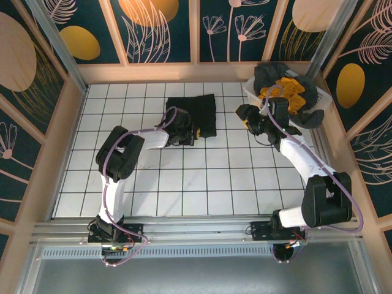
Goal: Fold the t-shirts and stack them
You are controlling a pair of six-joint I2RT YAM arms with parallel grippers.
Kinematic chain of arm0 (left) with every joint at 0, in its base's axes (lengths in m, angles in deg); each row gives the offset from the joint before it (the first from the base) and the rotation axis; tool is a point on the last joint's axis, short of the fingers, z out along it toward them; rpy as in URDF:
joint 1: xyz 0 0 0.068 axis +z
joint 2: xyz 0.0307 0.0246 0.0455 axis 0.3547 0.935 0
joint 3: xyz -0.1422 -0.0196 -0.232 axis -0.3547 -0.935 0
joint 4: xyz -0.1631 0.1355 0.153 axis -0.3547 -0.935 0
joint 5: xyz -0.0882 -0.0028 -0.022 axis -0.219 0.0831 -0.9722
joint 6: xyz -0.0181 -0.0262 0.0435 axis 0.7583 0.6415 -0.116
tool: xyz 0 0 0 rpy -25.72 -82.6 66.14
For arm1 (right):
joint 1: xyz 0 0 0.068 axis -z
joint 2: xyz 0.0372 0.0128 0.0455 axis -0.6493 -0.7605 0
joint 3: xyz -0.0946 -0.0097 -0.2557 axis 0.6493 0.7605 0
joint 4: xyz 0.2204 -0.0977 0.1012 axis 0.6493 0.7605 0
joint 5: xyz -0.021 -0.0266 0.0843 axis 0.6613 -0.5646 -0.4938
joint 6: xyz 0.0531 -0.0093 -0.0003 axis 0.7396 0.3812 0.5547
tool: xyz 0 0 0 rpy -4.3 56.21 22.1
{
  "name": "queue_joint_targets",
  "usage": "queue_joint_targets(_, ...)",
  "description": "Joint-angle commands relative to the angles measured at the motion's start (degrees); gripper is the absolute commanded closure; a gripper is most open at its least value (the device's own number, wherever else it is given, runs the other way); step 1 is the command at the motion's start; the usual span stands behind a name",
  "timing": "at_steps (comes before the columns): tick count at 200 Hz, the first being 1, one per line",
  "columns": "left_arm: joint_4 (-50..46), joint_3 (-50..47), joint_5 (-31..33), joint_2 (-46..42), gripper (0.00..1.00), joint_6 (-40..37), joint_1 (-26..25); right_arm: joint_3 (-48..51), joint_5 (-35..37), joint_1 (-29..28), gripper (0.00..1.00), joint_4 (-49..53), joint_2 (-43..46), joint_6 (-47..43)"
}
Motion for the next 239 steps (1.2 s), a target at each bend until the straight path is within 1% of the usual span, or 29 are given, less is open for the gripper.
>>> queue_joint_targets(1,-1.97,-2.06,4.05,-1.15,1.0,0.15,3.91,-1.25,-0.49,0.72,0.41,1.2,1.18,0.15)
queue_joint_targets(15,-0.35,-4.91,4.43,-2.76,1.0,-1.49,7.0,-1.48,-0.56,0.82,0.41,1.44,1.19,0.05)
queue_joint_targets(35,1.96,-7.87,3.55,-3.9,1.0,-7.14,13.21,-1.81,-0.66,0.8,0.41,1.74,1.09,-0.03)
queue_joint_targets(47,2.76,-7.41,1.05,-3.24,1.0,-13.7,17.71,-1.79,-0.79,0.82,0.41,1.98,1.17,-0.02)
queue_joint_targets(64,-3.25,-3.75,-1.45,-1.73,1.0,-25.07,23.96,-1.61,-0.87,0.86,0.41,2.01,1.25,-0.16)
queue_joint_targets(82,-8.13,-1.41,-1.24,-1.21,1.0,-34.95,29.78,-1.47,-0.96,0.91,0.41,2.24,1.27,-0.45)
queue_joint_targets(96,-8.12,-0.64,-2.13,-0.27,1.0,-40.56,33.93,-1.18,-1.09,0.9,0.41,2.05,1.42,-0.55)
queue_joint_targets(114,-12.67,4.51,-1.83,2.6,1.0,-48.99,38.14,-0.57,-1.66,0.94,0.41,1.29,1.35,-0.55)
queue_joint_targets(131,-17.44,9.07,-0.76,5.29,1.0,-54.35,40.42,-0.25,-2.21,0.86,0.41,0.66,1.18,-0.58)
queue_joint_targets(156,-17.94,10.92,-0.95,6.75,1.0,-56.04,42.78,-0.02,-3.17,0.82,0.41,-0.65,1.25,-1.12)
queue_joint_targets(189,-21.25,13.34,1.9,6.53,1.0,-57.47,43.35,1.01,-4.75,0.93,0.41,-4.21,2.2,-1.26)
queue_joint_targets(221,-24.38,12.82,8.7,2.92,1.0,-58.64,43.37,2.2,-5.67,0.95,0.41,-8.32,3.37,0.22)
queue_joint_targets(239,-24.57,13.19,8.65,2.34,1.0,-59.68,43.31,1.81,-5.65,0.88,0.41,-8.18,3.14,0.17)
